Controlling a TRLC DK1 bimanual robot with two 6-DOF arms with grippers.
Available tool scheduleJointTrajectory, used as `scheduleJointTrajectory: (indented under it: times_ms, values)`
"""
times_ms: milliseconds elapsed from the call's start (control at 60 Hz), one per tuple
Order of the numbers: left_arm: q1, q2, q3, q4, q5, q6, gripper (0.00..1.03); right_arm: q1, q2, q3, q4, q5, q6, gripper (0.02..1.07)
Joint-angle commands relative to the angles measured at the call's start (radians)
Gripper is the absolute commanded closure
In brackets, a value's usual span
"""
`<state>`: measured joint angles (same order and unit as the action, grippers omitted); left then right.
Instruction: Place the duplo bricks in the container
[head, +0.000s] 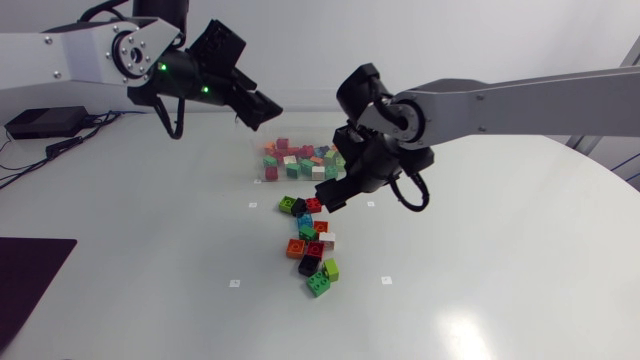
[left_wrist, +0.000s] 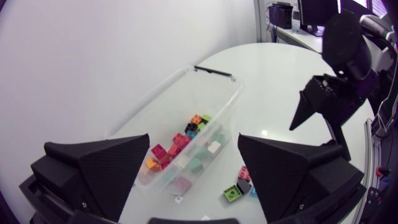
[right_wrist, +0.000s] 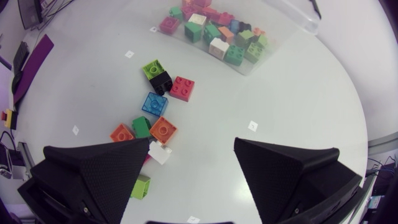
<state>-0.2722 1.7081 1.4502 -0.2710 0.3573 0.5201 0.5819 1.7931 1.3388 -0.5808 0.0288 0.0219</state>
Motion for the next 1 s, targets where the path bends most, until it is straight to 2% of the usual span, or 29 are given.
scheduleJointTrajectory:
  times_ms: [0,167,467,983]
  values:
    - [0.004,-0.065,-0.102,0.001,-0.003,0.050,0.04,0.019,0.081,0.051,0.006,0.019,0.016,0.09]
    - [0.033,-0.194,-0.283,0.023,-0.003,0.121,0.04,0.038,0.212,0.152,0.004,0.056,0.016,0.09]
    - [0.074,-0.303,-0.453,0.046,0.014,0.187,0.04,0.030,0.376,0.303,-0.025,0.100,0.032,0.09]
    - [0.094,-0.387,-0.502,0.033,0.034,0.189,0.04,0.038,0.535,0.510,-0.146,0.135,0.064,0.09]
